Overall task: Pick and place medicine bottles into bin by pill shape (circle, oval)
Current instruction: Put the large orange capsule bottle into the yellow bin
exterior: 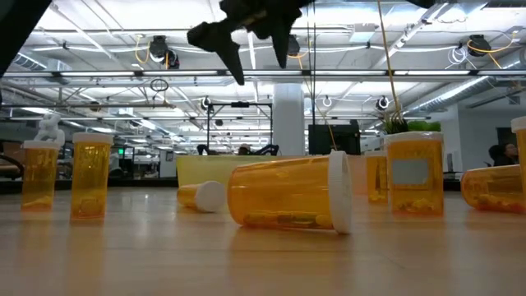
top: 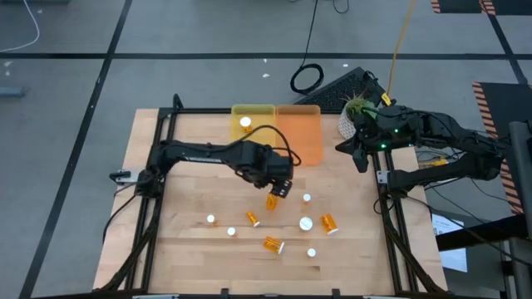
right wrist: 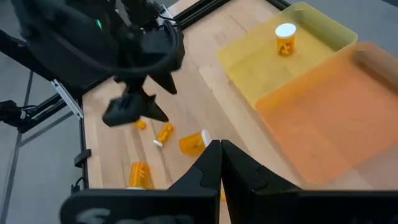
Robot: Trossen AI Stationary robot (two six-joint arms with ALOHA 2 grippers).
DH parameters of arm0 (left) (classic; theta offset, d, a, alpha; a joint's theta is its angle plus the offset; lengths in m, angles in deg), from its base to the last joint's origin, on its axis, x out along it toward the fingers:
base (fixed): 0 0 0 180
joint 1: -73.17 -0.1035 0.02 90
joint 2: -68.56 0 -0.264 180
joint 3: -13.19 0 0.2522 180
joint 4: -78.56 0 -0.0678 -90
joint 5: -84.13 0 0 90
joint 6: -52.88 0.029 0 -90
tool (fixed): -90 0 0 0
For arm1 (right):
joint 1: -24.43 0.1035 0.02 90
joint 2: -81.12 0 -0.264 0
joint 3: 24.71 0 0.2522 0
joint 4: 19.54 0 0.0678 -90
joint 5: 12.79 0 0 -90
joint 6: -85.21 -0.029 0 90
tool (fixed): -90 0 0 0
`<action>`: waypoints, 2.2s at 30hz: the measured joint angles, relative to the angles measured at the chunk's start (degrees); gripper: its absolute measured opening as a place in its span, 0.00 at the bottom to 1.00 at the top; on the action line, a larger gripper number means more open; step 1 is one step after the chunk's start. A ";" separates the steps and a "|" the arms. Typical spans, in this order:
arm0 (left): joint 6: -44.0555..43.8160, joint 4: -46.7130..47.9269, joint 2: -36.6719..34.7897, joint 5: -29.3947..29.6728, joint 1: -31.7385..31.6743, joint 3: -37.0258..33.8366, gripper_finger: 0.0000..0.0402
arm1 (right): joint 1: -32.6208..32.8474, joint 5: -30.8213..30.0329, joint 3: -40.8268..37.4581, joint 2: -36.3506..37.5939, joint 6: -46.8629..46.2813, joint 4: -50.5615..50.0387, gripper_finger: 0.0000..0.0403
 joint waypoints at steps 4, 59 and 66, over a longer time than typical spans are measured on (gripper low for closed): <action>-1.31 -1.45 2.63 -3.04 0.00 0.00 0.77 | 0.02 1.35 0.00 0.05 -0.15 -0.13 0.00; 6.03 -11.43 15.80 -8.74 -1.68 -5.14 0.45 | 0.03 2.52 -0.02 0.46 3.87 -1.61 0.00; 6.45 -11.92 10.94 -8.93 -1.68 -5.11 0.48 | 0.04 2.49 -0.04 0.46 4.04 -1.63 0.00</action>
